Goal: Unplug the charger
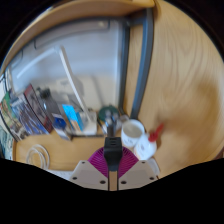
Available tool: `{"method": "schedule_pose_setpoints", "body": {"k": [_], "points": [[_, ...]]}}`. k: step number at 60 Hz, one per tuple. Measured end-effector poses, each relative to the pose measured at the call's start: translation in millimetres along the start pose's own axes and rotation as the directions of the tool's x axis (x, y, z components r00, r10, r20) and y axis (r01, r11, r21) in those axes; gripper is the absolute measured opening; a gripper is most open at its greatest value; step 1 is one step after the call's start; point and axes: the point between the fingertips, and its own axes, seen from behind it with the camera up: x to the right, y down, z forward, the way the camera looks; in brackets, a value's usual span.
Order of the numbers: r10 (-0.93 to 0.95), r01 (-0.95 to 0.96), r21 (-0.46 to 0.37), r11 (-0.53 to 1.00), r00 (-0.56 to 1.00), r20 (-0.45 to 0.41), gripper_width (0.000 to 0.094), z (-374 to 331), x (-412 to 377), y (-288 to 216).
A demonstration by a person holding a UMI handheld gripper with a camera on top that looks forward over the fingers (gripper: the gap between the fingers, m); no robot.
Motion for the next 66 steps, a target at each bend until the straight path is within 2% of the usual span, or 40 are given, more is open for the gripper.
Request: {"method": "schedule_pose_setpoints", "body": {"k": [7,15,27,35,40,41,42,43,44,48,53,61,63,64,66], "points": [[-0.033,0.029,-0.198,0.980,0.999,-0.016,0.0091,29,20,81],[-0.011,0.007,-0.344,0.939,1.000,-0.010,0.0091,57,22,150],[-0.040,0.052,-0.397,0.916,0.998,0.038,0.0114,75,18,177],[-0.063,0.080,-0.412,0.908,0.996,0.055,0.0201,84,19,181],[-0.058,0.079,-0.397,0.914,0.996,0.064,0.0228,87,19,179],[-0.061,0.082,-0.393,0.916,0.996,0.066,0.0246,87,20,178],[-0.067,0.087,-0.388,0.917,0.996,0.065,0.0306,88,21,177],[-0.078,0.096,-0.381,0.920,0.995,0.062,0.0300,88,23,175],[-0.089,0.105,-0.372,0.922,0.994,0.059,0.0386,88,25,173],[-0.116,0.128,-0.336,0.933,0.992,0.055,0.0464,88,28,163],[-0.107,0.127,-0.284,0.950,0.991,0.085,0.0501,86,20,147],[-0.113,0.133,-0.163,0.978,0.986,0.121,0.0624,64,3,99],[-0.109,0.126,-0.119,0.985,0.984,0.140,0.0679,54,-6,82],[-0.106,0.121,-0.098,0.988,0.983,0.148,0.0749,48,-10,74],[-0.102,0.112,-0.053,0.992,0.981,0.162,0.0794,34,-20,56]]}}
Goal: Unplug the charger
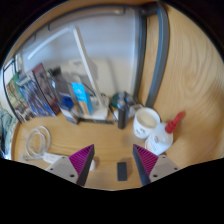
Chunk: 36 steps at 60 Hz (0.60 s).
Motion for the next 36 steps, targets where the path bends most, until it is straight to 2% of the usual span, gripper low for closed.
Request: {"method": "schedule_pose_setpoints", "body": {"k": [4,11,16,25,36], "points": [[-0.004,0.001,0.083,0.997,0.999,0.041,0.0841,-29,-24,-31],[-0.011,-0.008,0.212,0.977,0.996,0.092,0.0836,-85,-71,-66],[0.000,-0.039,0.282,0.959,0.991,0.134,0.0832,-123,-113,-72],[-0.015,-0.043,0.354,0.934,0.987,0.160,0.0831,-173,-181,-49],[-0.031,-0.026,0.361,0.932,0.988,0.150,0.0838,-207,-242,15]]}}
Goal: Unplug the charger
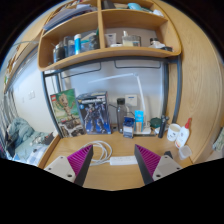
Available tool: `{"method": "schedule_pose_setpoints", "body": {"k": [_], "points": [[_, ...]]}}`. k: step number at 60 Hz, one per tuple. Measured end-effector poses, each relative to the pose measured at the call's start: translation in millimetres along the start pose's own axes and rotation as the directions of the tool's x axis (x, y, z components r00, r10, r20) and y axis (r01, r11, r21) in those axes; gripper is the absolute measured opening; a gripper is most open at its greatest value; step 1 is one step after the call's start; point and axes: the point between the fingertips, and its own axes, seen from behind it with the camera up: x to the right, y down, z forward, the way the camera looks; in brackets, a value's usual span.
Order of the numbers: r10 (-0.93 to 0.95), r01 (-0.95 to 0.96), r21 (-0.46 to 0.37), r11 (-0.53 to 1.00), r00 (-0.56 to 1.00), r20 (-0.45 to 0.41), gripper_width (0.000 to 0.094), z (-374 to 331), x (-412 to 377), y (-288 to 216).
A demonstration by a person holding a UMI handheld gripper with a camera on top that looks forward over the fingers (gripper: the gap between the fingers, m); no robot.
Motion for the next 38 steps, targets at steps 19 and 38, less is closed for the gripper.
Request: {"method": "schedule_pose_setpoints", "body": {"k": [19,38], "points": [[-0.090,0.091,-0.047,0.995,0.996,0.019,0.0851,-46,-59,71],[-0.103,0.102,-0.064,0.993,0.995,-0.006,0.0855,-56,-60,97]]}}
